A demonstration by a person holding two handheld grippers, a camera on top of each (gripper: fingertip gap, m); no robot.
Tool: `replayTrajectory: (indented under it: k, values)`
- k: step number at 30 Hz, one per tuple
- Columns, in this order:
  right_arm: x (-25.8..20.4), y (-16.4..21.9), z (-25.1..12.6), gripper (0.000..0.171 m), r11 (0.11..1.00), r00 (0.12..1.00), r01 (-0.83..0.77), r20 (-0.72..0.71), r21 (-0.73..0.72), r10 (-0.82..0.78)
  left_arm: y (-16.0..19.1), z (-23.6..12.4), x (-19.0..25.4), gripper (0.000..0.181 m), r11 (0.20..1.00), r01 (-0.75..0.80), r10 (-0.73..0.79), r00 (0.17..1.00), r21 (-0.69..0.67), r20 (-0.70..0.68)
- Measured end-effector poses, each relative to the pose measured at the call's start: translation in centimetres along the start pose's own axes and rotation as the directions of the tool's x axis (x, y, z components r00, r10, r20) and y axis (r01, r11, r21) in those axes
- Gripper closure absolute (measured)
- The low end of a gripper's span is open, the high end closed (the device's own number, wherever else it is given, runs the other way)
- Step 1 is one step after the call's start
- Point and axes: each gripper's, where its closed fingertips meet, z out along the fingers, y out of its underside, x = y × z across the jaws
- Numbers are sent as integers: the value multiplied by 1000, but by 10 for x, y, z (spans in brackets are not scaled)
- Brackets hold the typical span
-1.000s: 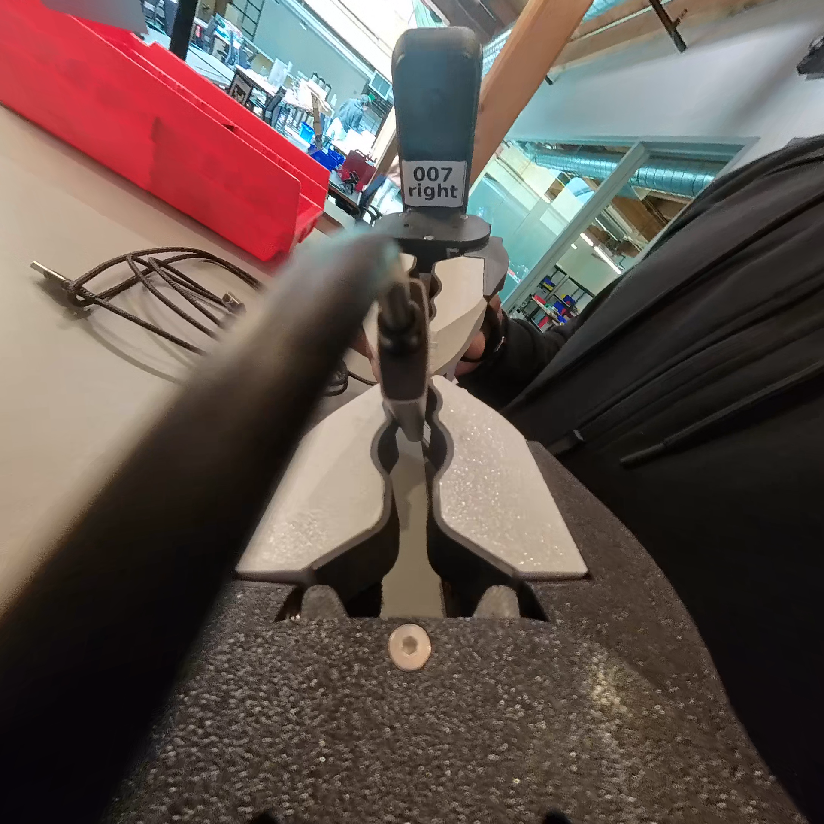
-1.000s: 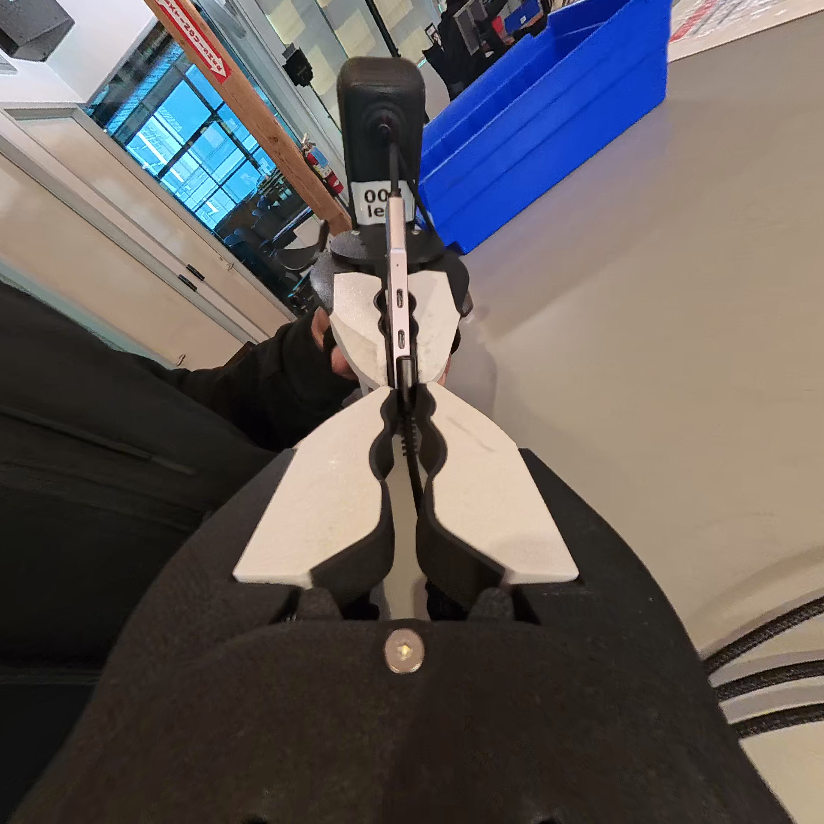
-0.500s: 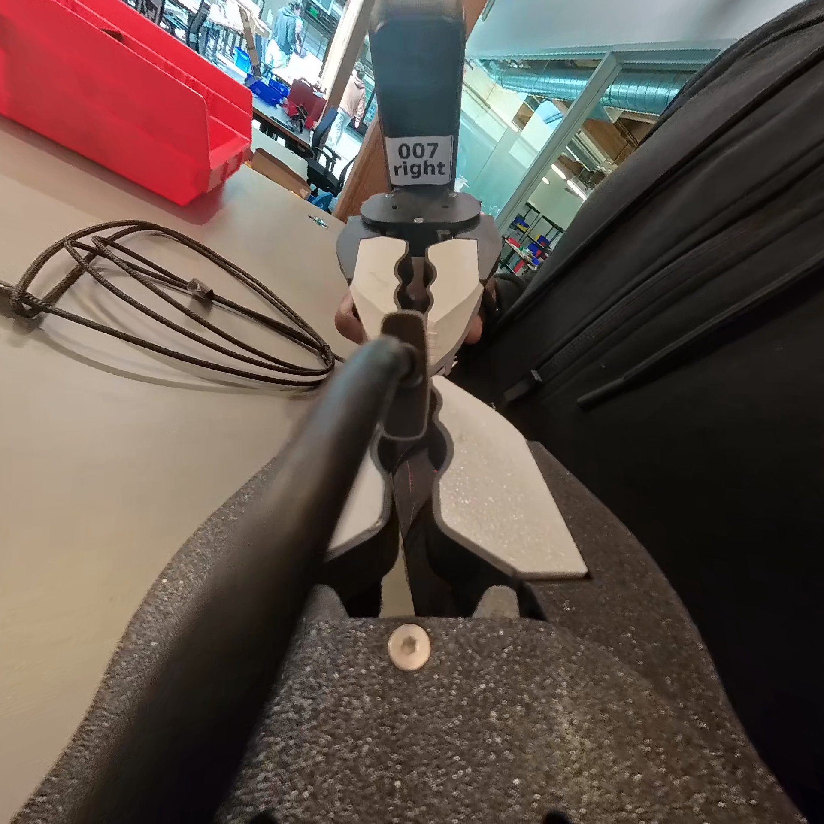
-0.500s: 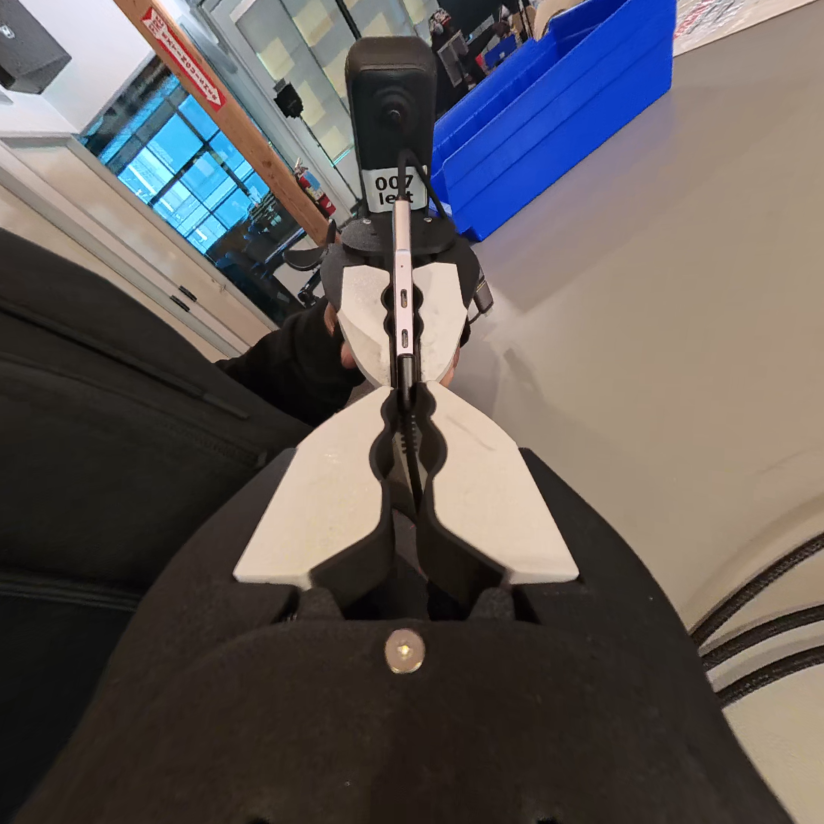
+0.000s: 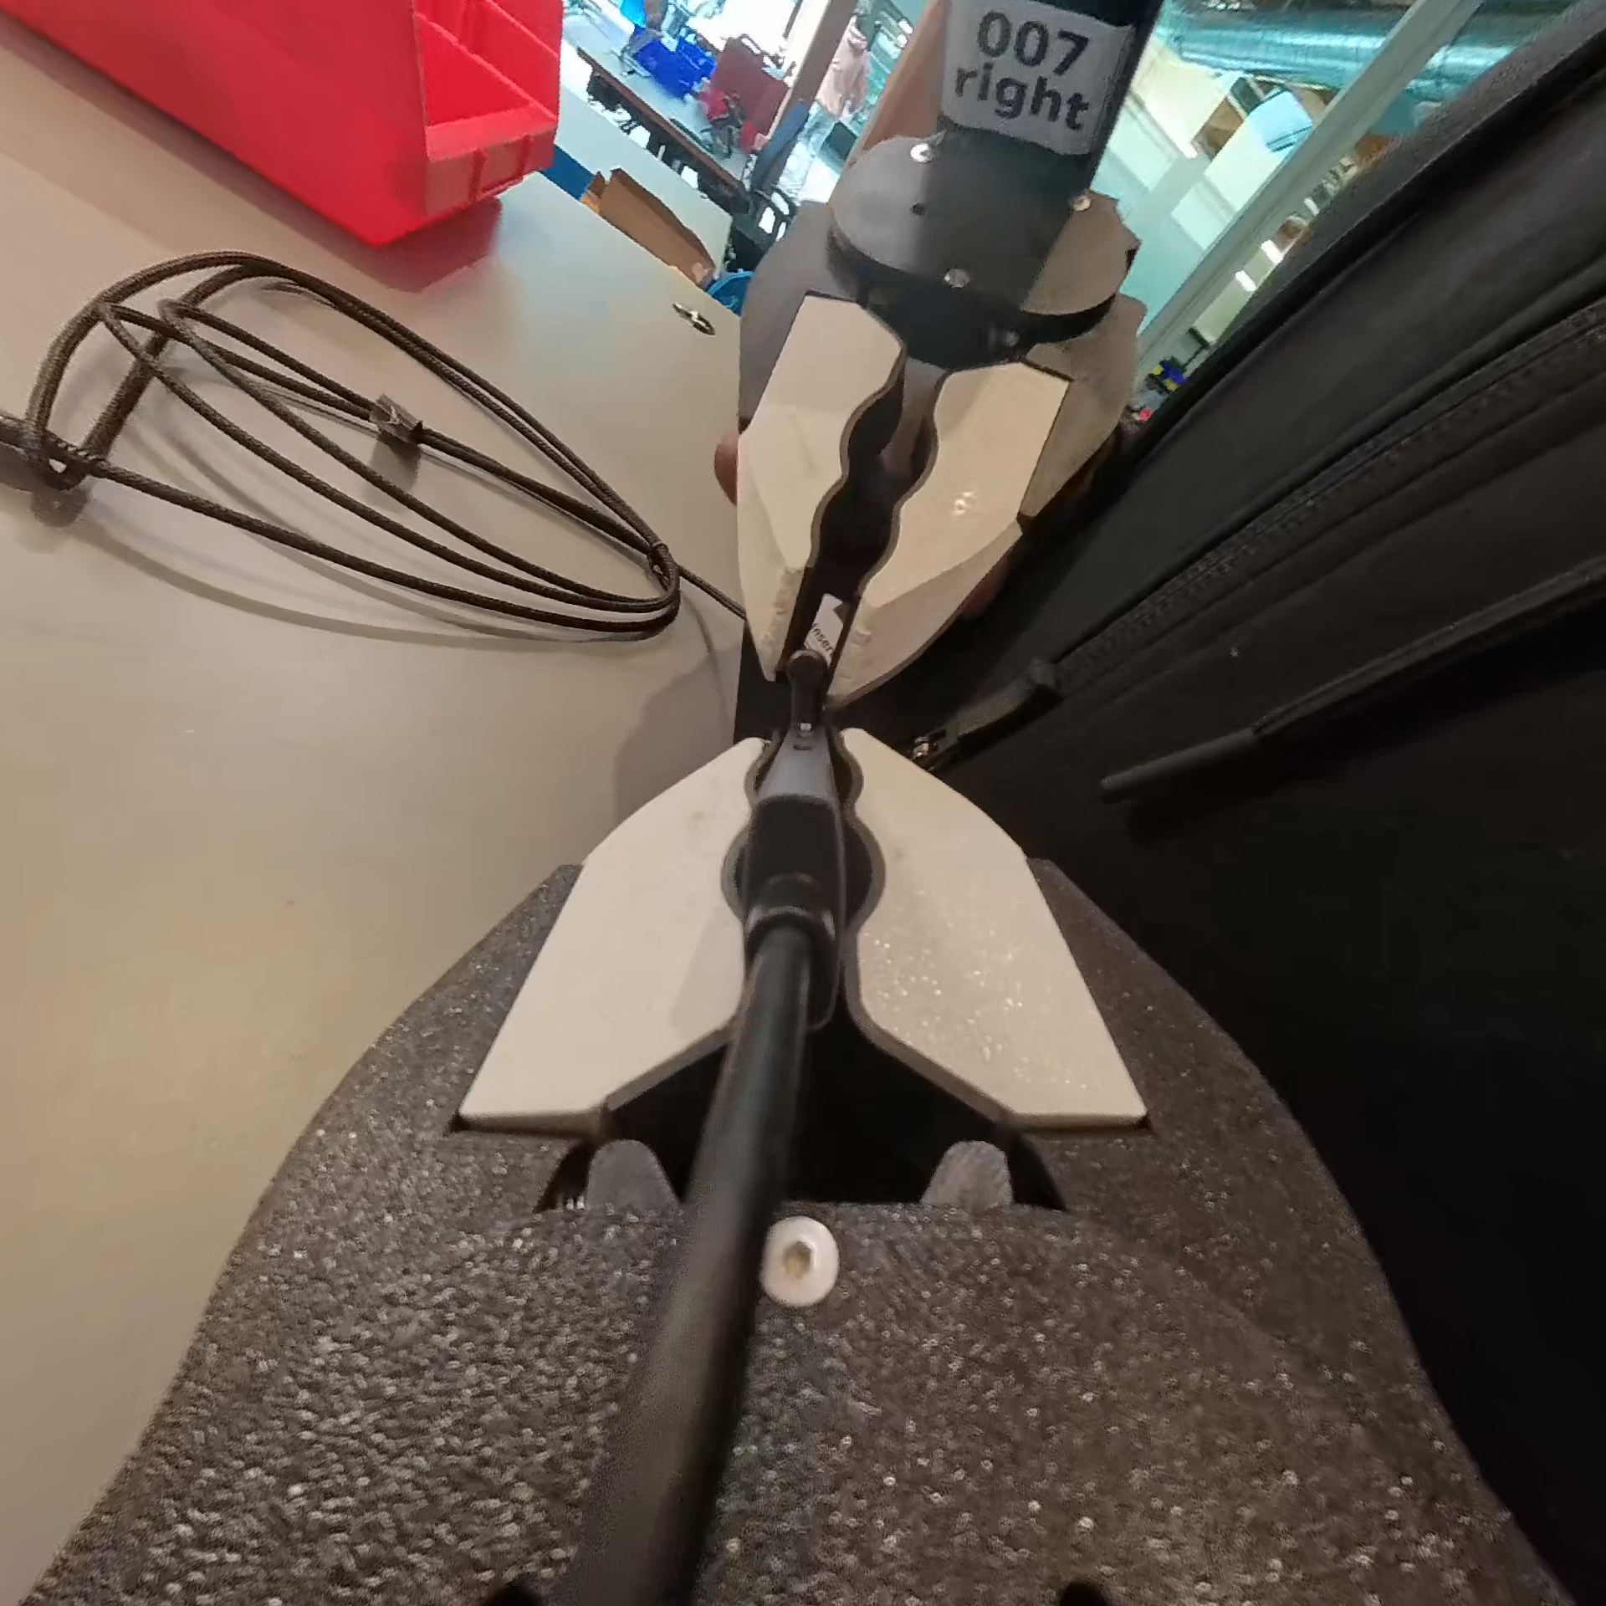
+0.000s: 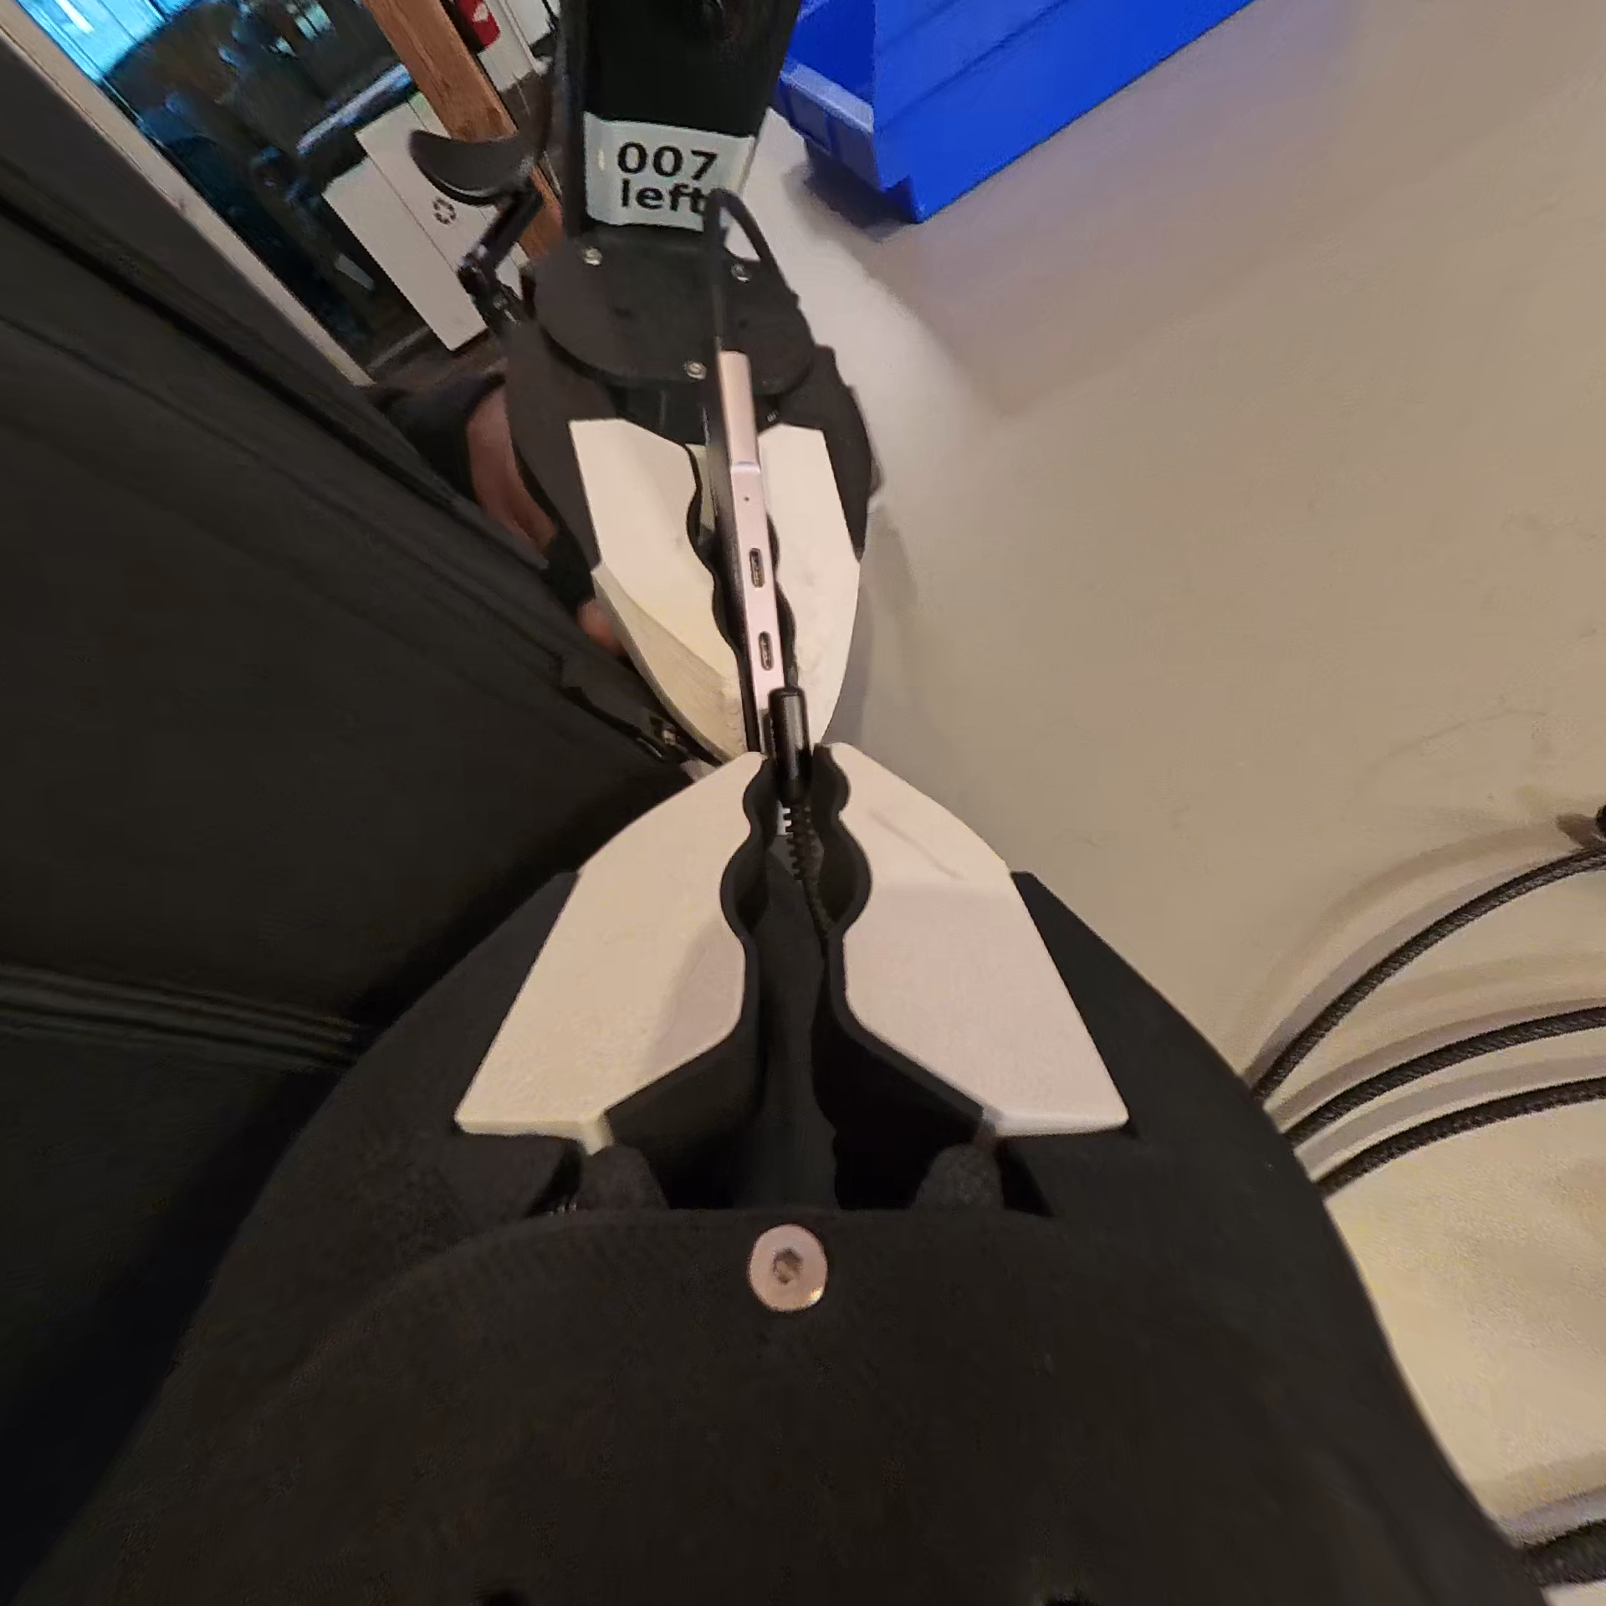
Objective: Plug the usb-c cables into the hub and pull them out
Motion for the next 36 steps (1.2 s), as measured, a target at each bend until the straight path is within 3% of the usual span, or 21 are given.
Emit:
replayTrajectory:
  k: [4, 8, 14, 21, 25, 36]
  values:
    - [-1, 1, -2, 163, 990, 987, 119, -101, -77, -126, 0, 0, 2, 169, 1000, 6, -6, 999, -3, 46]
    - [1, -2, -4, 163, 998, 992, 61, -111, -31, -64, -3, -1, 2, 169, 999, -34, 35, 994, -9, 103]
    - [9, -10, -1, 163, 994, 983, 112, -145, -15, -113, -11, -6, -8, 170, 994, -111, 113, 979, -24, 167]
    - [14, -18, 11, 156, 966, 969, 245, 30, -80, -244, -10, -10, -26, 171, 894, -383, 425, 890, -233, 167]
    - [20, -13, 21, 163, 898, 914, 403, 38, -178, -403, -9, -13, -35, 171, 823, -470, 533, 833, -320, 147]
    - [12, -19, 23, 163, 825, 836, 548, 45, -138, -548, -11, -22, -30, 170, 765, -571, 627, 767, -297, 140]
